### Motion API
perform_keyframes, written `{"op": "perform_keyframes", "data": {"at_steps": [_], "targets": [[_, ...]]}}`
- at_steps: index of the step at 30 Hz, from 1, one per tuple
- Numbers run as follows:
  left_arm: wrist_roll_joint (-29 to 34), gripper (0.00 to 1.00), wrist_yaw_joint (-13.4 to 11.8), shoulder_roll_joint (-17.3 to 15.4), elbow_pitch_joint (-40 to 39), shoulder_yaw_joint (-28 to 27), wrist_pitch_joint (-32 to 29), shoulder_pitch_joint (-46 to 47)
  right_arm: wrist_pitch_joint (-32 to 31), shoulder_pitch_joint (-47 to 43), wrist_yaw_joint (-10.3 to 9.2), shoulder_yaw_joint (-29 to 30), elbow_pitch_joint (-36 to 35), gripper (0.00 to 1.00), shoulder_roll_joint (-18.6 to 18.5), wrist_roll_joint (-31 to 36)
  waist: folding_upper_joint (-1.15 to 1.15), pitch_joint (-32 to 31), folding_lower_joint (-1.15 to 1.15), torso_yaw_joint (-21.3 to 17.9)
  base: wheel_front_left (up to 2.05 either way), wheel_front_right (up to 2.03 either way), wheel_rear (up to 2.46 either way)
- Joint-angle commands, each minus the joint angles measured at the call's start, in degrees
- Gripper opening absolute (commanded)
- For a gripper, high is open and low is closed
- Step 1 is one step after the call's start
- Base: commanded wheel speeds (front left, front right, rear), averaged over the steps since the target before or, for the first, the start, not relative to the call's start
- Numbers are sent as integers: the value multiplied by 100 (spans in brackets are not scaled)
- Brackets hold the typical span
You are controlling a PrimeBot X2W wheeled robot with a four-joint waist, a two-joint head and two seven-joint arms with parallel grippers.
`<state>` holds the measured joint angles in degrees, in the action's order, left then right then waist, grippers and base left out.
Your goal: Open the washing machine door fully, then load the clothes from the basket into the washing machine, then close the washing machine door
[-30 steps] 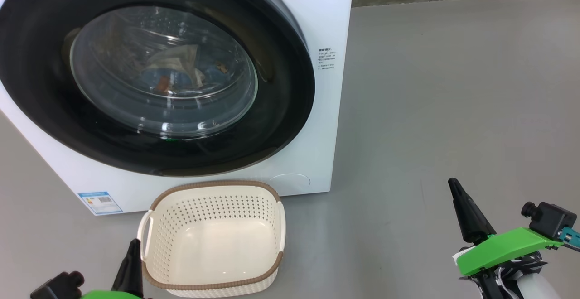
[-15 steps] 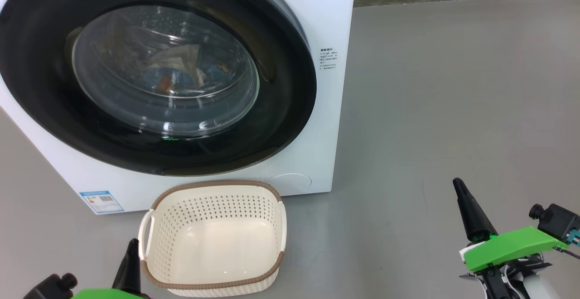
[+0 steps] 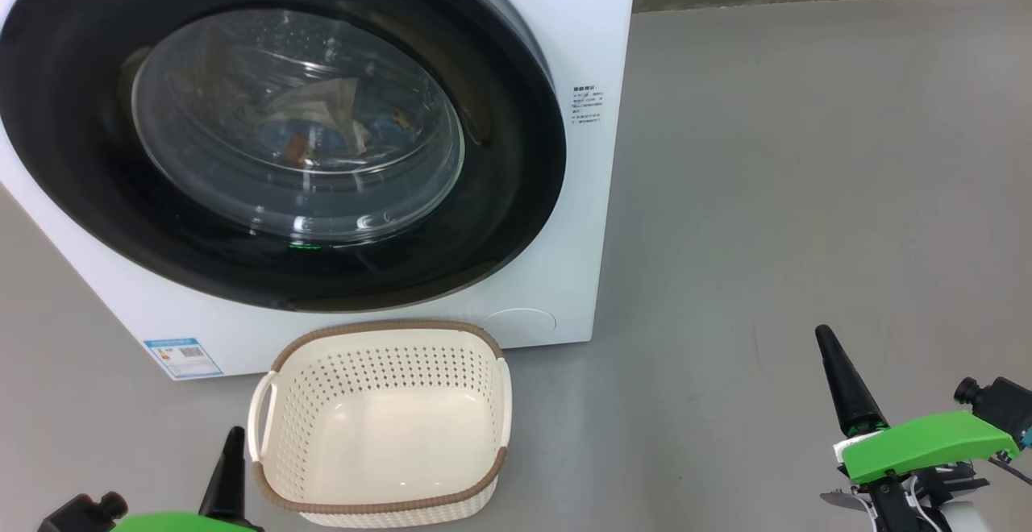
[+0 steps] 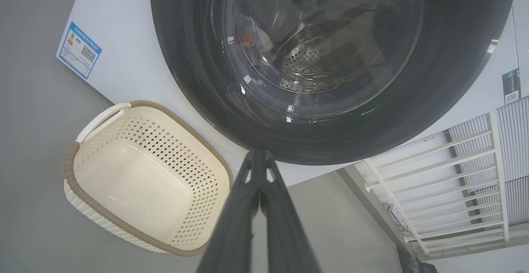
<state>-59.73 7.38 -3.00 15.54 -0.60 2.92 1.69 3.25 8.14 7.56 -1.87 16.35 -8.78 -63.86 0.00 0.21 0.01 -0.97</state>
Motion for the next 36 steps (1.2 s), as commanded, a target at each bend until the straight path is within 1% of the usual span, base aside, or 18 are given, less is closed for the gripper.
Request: {"op": "perform_keyframes", "data": {"at_steps": [1, 36], "targets": [[-172, 0, 7, -63, -134, -158, -51, 292, -41, 51, -4, 0, -171, 0, 0, -156, 0, 0, -1, 3, 0, 0, 0], [-2134, 0, 9, -15, -142, -438, -622, 394, -621, -109, -6, 517, -212, 0, 361, -1882, 0, -2, -1, 63, 0, 0, 0]]}}
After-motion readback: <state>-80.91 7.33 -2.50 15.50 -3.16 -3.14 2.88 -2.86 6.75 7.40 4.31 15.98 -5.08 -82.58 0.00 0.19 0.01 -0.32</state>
